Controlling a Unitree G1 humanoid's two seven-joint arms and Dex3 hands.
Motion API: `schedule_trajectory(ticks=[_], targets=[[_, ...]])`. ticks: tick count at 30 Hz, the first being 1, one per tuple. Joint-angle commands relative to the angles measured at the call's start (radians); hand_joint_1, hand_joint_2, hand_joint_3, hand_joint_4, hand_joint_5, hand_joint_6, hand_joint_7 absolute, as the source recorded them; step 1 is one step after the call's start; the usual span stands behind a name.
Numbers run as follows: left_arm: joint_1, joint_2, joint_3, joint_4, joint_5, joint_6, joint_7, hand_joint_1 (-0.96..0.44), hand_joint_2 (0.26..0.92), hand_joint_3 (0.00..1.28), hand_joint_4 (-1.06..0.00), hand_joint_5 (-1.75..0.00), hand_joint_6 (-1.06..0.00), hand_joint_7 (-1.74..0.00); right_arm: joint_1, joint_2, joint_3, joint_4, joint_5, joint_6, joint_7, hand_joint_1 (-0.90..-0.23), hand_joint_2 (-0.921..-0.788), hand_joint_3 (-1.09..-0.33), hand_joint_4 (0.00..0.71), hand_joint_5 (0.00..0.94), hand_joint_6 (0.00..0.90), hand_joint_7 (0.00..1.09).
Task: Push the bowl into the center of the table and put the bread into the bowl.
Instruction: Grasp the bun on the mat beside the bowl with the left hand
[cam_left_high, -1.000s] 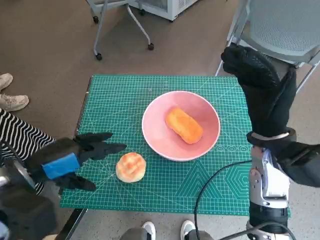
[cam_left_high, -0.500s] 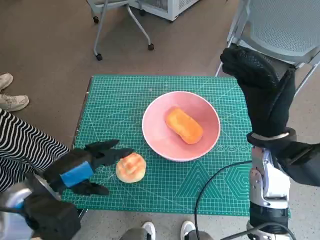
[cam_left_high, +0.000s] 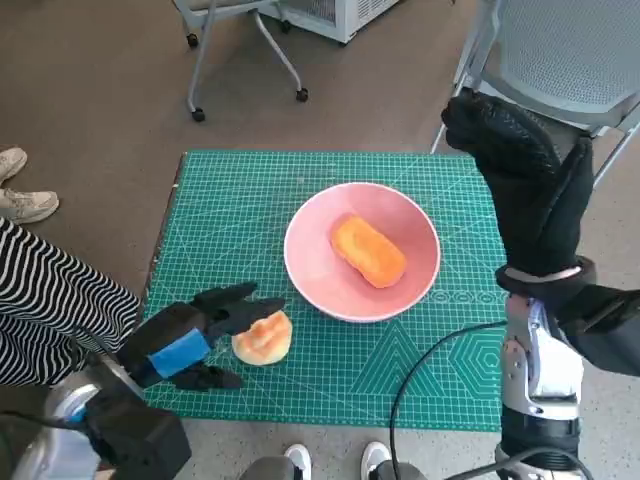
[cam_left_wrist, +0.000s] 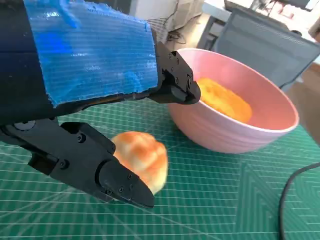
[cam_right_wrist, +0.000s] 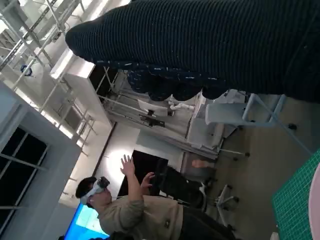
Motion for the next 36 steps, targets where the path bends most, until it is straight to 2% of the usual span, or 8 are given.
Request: schedule_trajectory(ticks=[1,7,13,29,31,32,33,36], targets=[[-0.015,-0.014,-0.02,0.028,0.012,-0.022,0.022,-0.33,0.798,0.0,-0.34,-0.01,-0.44,-0.03,0.029,-0.009,-0.001,-0.003,-0.001,0.015,0.007,-0.657,-0.921,-0.657,0.151,0.0,-0.001,0.56],[-0.022,-0.026,-0.041,0.064,0.009,-0.033,0.032,-0.26,0.797,0.0,-0.36,-0.01,-0.44,-0.02,0.032,-0.01,-0.003,-0.002,0.002,0.016,0.009,-0.656,-0.921,-0.667,0.145,0.0,-0.001,0.56],[-0.031,-0.031,-0.061,0.095,0.025,-0.017,0.04,-0.17,0.813,0.01,-0.42,-0.03,-0.46,-0.03,0.037,-0.012,-0.007,-0.001,0.003,0.014,0.012,-0.658,-0.921,-0.668,0.144,0.0,-0.001,0.57],[-0.091,-0.019,-0.124,0.233,0.115,-0.002,0.06,0.04,0.882,0.02,-0.76,-0.12,-0.72,-0.16,0.045,-0.005,-0.011,-0.011,0.001,0.025,0.003,-0.661,-0.921,-0.665,0.144,0.0,0.001,0.57],[-0.098,-0.016,-0.132,0.251,0.126,0.001,0.061,0.05,0.896,0.02,-0.78,-0.17,-0.7,-0.27,0.044,-0.004,-0.011,-0.011,0.0,0.027,0.002,-0.661,-0.921,-0.665,0.145,0.0,0.002,0.58],[-0.101,-0.014,-0.136,0.26,0.133,0.002,0.062,0.05,0.904,0.02,-0.77,-0.25,-0.66,-0.4,0.045,-0.004,-0.011,-0.011,0.0,0.027,0.001,-0.661,-0.921,-0.665,0.145,0.001,0.002,0.58],[-0.103,-0.013,-0.14,0.266,0.139,0.003,0.063,0.04,0.91,0.08,-0.7,-0.61,-0.58,-0.75,0.045,-0.004,-0.011,-0.012,0.0,0.027,0.001,-0.66,-0.921,-0.665,0.146,0.001,0.002,0.58],[-0.114,-0.008,-0.153,0.294,0.169,0.003,0.075,0.01,0.917,0.16,-0.63,-1.08,-0.47,-1.14,0.046,-0.004,-0.012,-0.014,-0.001,0.028,0.0,-0.66,-0.921,-0.665,0.149,0.003,0.002,0.58]])
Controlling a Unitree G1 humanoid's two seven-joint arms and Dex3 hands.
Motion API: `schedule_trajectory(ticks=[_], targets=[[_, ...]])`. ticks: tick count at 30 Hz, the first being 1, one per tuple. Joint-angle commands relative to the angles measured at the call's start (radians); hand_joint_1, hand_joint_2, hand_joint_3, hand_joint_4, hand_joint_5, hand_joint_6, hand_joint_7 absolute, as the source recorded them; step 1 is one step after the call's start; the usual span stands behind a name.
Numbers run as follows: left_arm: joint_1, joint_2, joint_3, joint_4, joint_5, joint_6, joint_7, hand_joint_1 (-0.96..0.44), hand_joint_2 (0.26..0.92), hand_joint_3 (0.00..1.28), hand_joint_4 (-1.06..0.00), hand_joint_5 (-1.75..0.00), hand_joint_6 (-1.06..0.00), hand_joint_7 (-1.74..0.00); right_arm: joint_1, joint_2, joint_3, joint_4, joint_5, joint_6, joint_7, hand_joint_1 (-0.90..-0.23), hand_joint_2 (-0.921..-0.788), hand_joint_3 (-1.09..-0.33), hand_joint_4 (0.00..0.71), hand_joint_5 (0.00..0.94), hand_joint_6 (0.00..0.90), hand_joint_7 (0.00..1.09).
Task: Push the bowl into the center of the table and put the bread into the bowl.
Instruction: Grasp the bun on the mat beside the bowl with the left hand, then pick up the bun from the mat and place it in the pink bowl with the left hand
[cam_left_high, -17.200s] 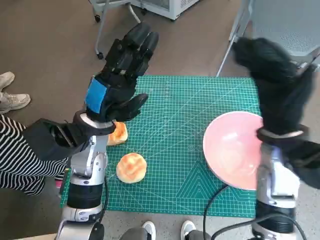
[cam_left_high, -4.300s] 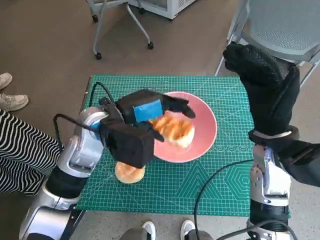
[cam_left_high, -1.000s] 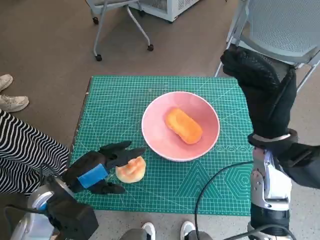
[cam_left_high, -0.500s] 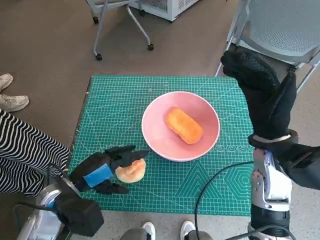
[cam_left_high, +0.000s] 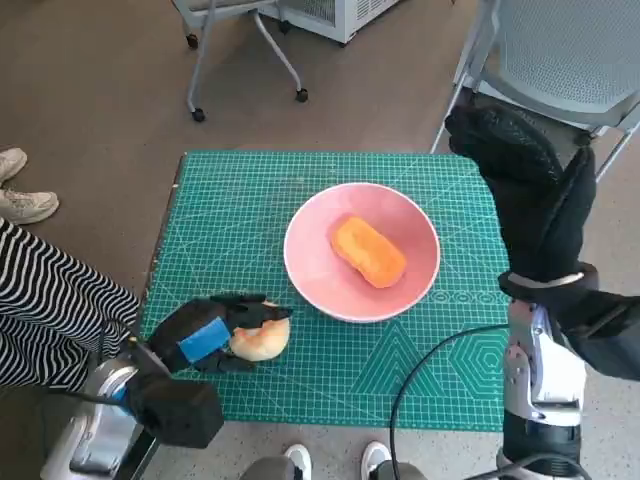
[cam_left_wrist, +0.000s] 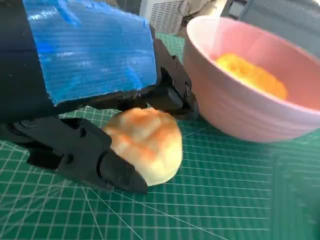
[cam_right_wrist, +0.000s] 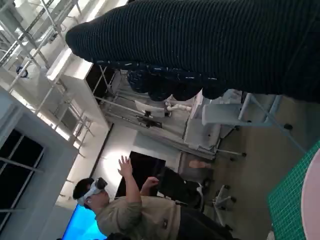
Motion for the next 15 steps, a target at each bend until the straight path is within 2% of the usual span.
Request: schedule_trajectory(ticks=[1,3,5,15], targets=[[-0.004,0.014,-0.035,0.054,0.052,0.009,0.005,0.01,0.918,0.17,-0.62,-1.13,-0.47,-1.16,0.023,-0.005,-0.003,0.001,-0.001,0.018,-0.005,-0.66,-0.921,-0.665,0.15,0.003,0.002,0.58],[-0.01,0.016,-0.041,0.067,0.064,0.006,0.012,0.0,0.92,0.17,-0.62,-1.25,-0.46,-1.21,0.023,-0.005,-0.004,0.002,-0.001,0.019,-0.005,-0.66,-0.921,-0.665,0.151,0.003,0.002,0.58],[-0.016,0.023,-0.047,0.084,0.083,-0.005,0.028,0.0,0.92,0.15,-0.63,-1.29,-0.5,-1.17,0.024,-0.004,-0.003,-0.001,-0.002,0.02,-0.007,-0.661,-0.921,-0.664,0.151,0.003,0.002,0.58],[-0.024,0.045,-0.03,0.094,0.082,-0.056,0.071,0.0,0.918,0.13,-0.65,-1.32,-0.57,-1.12,0.023,-0.004,-0.005,0.002,-0.003,0.021,-0.008,-0.667,-0.921,-0.662,0.154,0.004,0.0,0.59]])
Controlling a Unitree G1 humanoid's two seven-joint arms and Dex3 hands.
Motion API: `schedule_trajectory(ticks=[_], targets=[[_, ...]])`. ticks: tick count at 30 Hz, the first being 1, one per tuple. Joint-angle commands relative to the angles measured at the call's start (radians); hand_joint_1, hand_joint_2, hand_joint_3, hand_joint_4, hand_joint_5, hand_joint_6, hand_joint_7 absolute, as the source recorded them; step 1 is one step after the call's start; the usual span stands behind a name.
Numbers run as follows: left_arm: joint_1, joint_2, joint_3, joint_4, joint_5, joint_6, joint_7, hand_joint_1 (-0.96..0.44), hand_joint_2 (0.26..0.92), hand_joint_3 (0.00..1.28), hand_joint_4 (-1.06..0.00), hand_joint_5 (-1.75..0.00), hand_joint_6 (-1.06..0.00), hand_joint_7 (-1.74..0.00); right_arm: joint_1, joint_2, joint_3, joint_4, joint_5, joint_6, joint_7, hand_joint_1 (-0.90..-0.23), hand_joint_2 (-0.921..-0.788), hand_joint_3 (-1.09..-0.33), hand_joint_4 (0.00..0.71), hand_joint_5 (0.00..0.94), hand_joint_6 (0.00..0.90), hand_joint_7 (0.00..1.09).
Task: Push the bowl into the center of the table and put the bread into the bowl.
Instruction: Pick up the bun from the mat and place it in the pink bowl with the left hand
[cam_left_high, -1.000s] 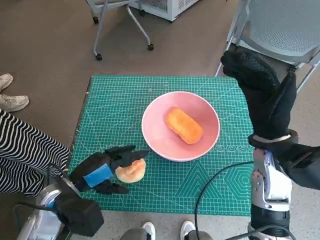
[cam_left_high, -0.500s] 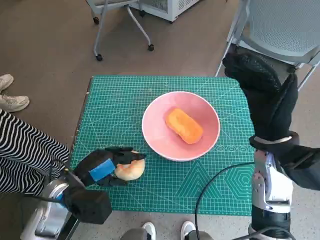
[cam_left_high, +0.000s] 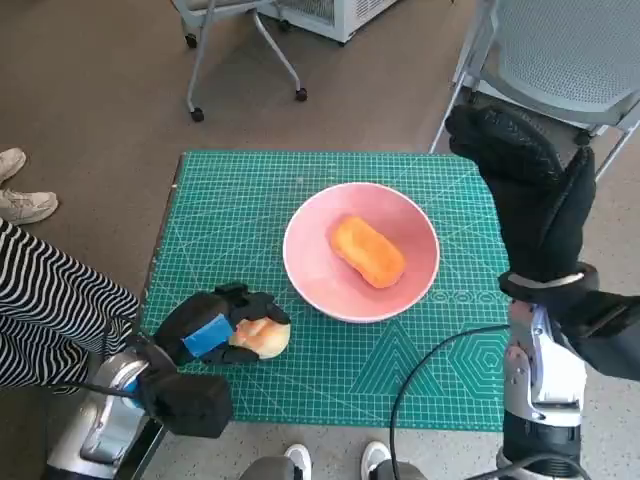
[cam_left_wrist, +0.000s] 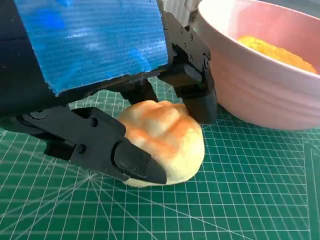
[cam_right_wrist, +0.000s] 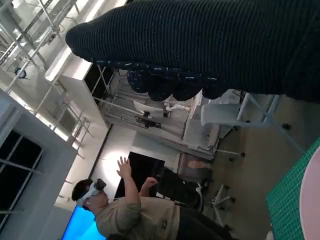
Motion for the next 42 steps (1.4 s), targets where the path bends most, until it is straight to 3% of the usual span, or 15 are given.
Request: schedule_trajectory(ticks=[1,14,20,27,28,29,31,33,39,42], targets=[[0.008,0.025,0.013,0.011,0.0,-0.006,0.001,0.0,0.918,0.13,-0.65,-1.31,-0.57,-1.13,0.02,-0.005,-0.003,0.004,-0.003,0.017,-0.006,-0.667,-0.921,-0.662,0.154,0.004,0.0,0.59],[-0.033,0.045,0.187,-0.296,-0.202,0.101,-0.106,0.0,0.92,0.08,-0.69,-1.24,-0.62,-1.09,0.01,-0.008,-0.006,0.011,-0.003,0.02,-0.004,-0.668,-0.921,-0.662,0.154,0.003,-0.001,0.58],[-0.127,0.026,0.246,-0.403,-0.298,0.169,-0.122,0.0,0.914,0.06,-0.72,-1.18,-0.64,-1.12,0.002,-0.012,-0.011,0.02,-0.002,0.016,0.0,-0.67,-0.921,-0.661,0.152,0.002,-0.001,0.58],[-0.313,-0.025,0.246,-0.442,-0.334,0.233,-0.086,0.0,0.909,0.05,-0.74,-1.09,-0.67,-1.14,-0.006,-0.016,-0.015,0.032,-0.002,0.01,0.004,-0.672,-0.921,-0.663,0.15,0.001,-0.001,0.57],[-0.339,-0.033,0.242,-0.436,-0.334,0.229,-0.078,0.0,0.87,0.11,-0.74,-1.14,-0.69,-1.08,-0.008,-0.016,-0.016,0.034,-0.001,0.01,0.005,-0.672,-0.921,-0.663,0.15,0.001,-0.001,0.57],[-0.371,-0.046,0.233,-0.424,-0.33,0.219,-0.067,0.0,0.772,0.28,-0.74,-1.22,-0.72,-1.02,-0.008,-0.015,-0.016,0.034,-0.001,0.009,0.005,-0.672,-0.921,-0.663,0.15,0.001,-0.001,0.57],[-0.414,-0.067,0.216,-0.404,-0.321,0.202,-0.051,0.0,0.568,0.66,-0.71,-1.31,-0.7,-1.21,-0.009,-0.015,-0.015,0.034,-0.001,0.007,0.006,-0.672,-0.921,-0.663,0.15,0.001,-0.001,0.57],[-0.459,-0.093,0.188,-0.377,-0.305,0.184,-0.033,0.0,0.495,0.79,-0.7,-1.34,-0.7,-1.27,-0.009,-0.015,-0.015,0.035,-0.001,0.005,0.007,-0.673,-0.921,-0.663,0.15,0.001,-0.001,0.57],[-0.568,-0.149,0.108,-0.299,-0.248,0.143,0.001,0.01,0.475,0.8,-0.74,-1.43,-0.75,-1.04,-0.007,-0.015,-0.016,0.034,0.004,-0.003,0.012,-0.677,-0.921,-0.663,0.149,0.0,-0.001,0.57],[-0.613,-0.166,0.075,-0.259,-0.225,0.139,-0.003,0.0,0.521,0.69,-0.79,-1.33,-0.78,-0.97,-0.006,-0.015,-0.016,0.034,0.003,-0.007,0.012,-0.679,-0.921,-0.662,0.147,0.0,-0.001,0.57]])
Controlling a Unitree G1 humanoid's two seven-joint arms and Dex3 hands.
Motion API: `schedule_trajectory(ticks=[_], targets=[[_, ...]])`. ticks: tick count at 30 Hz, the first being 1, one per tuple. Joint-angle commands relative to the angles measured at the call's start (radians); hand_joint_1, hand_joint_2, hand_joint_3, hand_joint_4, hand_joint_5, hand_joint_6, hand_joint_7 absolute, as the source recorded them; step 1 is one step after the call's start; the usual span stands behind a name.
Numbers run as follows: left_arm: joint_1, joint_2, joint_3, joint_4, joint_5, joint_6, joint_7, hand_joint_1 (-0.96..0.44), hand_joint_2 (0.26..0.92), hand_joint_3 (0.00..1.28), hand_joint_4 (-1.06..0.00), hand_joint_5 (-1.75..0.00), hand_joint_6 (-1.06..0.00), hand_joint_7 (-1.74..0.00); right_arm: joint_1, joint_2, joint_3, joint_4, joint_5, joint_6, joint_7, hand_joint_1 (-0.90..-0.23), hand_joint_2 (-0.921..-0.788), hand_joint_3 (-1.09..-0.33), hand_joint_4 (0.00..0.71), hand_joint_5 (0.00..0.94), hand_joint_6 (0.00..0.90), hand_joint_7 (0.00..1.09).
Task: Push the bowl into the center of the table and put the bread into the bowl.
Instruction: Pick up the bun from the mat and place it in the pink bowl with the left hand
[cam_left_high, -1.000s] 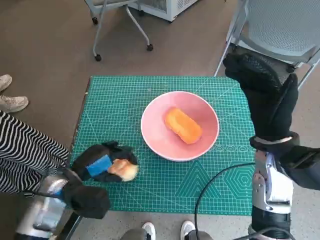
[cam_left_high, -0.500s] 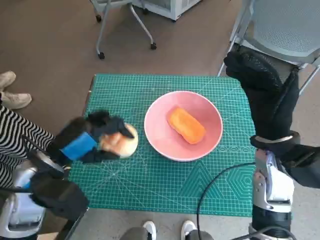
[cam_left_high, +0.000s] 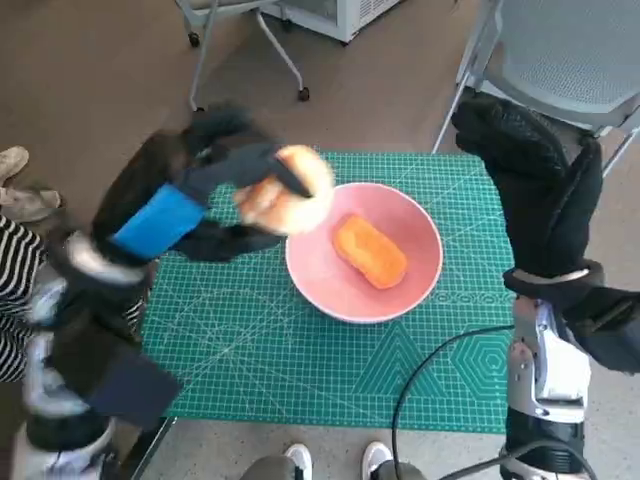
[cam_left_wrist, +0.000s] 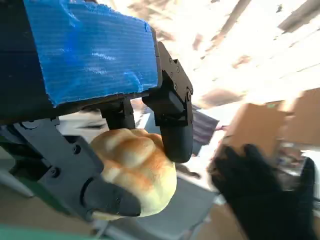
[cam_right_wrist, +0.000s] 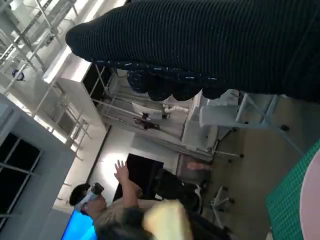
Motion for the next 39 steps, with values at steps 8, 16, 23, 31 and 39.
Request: schedule_trajectory(ticks=[8,16,23,31,39], targets=[[-0.139,-0.078,-0.132,0.162,0.074,0.027,-0.024,0.0,0.712,0.3,-0.88,-1.11,-0.81,-0.86,0.019,-0.008,-0.005,0.002,0.005,-0.001,0.006,-0.681,-0.921,-0.66,0.146,0.0,0.008,0.58],[-0.142,-0.13,-0.214,0.295,0.088,0.055,-0.053,0.0,0.892,0.05,-0.83,-1.04,-0.66,-1.1,0.032,-0.008,-0.007,-0.023,-0.001,0.005,-0.007,-0.681,-0.921,-0.661,0.146,0.0,0.007,0.58],[-0.128,-0.136,-0.273,0.405,0.052,0.066,-0.174,0.13,0.919,0.18,-0.6,-1.31,-0.42,-1.08,0.044,-0.01,-0.013,-0.032,-0.006,-0.001,-0.013,-0.667,-0.921,-0.667,0.145,0.0,0.003,0.59],[-0.138,-0.116,-0.338,0.439,0.103,0.12,-0.281,-0.09,0.817,0.1,-0.32,-0.19,-0.32,-0.34,0.046,-0.009,-0.017,-0.03,-0.012,-0.007,-0.027,-0.665,-0.921,-0.672,0.146,0.001,0.001,0.59],[-0.113,-0.099,-0.322,0.41,0.105,0.107,-0.277,-0.23,0.811,0.06,-0.18,-0.01,-0.26,-0.21,0.043,-0.007,-0.012,-0.032,-0.021,-0.011,-0.041,-0.659,-0.921,-0.673,0.144,0.001,0.0,0.59]])
